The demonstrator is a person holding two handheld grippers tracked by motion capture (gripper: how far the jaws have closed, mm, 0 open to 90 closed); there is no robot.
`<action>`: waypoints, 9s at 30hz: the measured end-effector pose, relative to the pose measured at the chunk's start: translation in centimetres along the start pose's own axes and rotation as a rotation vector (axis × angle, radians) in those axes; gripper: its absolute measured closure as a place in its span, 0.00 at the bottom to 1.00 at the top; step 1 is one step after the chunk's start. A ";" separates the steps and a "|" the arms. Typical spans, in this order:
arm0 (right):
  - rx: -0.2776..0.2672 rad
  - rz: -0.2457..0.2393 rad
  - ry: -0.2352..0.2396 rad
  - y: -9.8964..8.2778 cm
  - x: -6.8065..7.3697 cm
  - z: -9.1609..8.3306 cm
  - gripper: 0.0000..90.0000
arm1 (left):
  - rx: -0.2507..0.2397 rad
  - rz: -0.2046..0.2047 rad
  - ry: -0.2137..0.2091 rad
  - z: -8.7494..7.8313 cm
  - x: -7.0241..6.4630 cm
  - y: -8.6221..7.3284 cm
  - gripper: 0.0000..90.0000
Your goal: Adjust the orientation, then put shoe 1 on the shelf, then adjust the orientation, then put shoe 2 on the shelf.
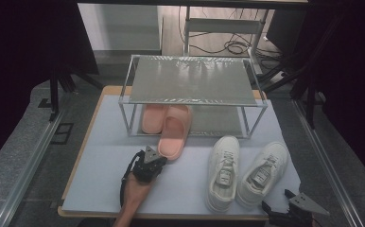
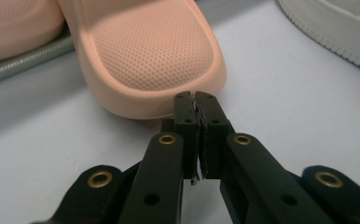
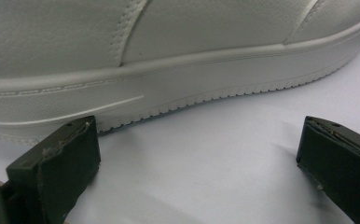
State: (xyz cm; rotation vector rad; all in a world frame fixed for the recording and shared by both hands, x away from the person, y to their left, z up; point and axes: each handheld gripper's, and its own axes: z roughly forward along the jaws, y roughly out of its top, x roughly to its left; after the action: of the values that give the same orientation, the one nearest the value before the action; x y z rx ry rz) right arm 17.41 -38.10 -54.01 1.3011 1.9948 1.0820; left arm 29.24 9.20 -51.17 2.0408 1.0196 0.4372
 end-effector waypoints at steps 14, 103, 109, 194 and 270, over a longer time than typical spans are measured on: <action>0.000 0.000 0.000 0.0 0.0 0.0 0.00 | -0.025 -0.003 0.019 1.2 0.2 2.0 0.97; 0.021 -0.003 0.001 0.2 0.0 0.0 0.00 | -0.008 -0.074 -0.027 1.7 2.2 3.1 0.47; 0.027 -0.006 0.006 0.3 0.0 0.0 0.00 | -0.008 -0.065 -0.029 0.0 1.8 2.2 0.35; -0.041 -0.022 0.364 10.1 3.1 -6.5 0.95 | 0.119 -0.034 0.049 -4.2 1.8 -4.8 0.16; 0.072 -0.003 0.237 10.4 3.4 -4.4 1.00 | 0.118 -0.032 0.051 -4.2 1.7 -4.8 0.17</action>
State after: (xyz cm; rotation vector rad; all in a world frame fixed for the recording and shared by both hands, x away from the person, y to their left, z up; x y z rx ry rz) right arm 17.89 -34.16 -42.89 1.2541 2.2255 1.2224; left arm 25.35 14.40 -52.39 2.1239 1.1314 0.4234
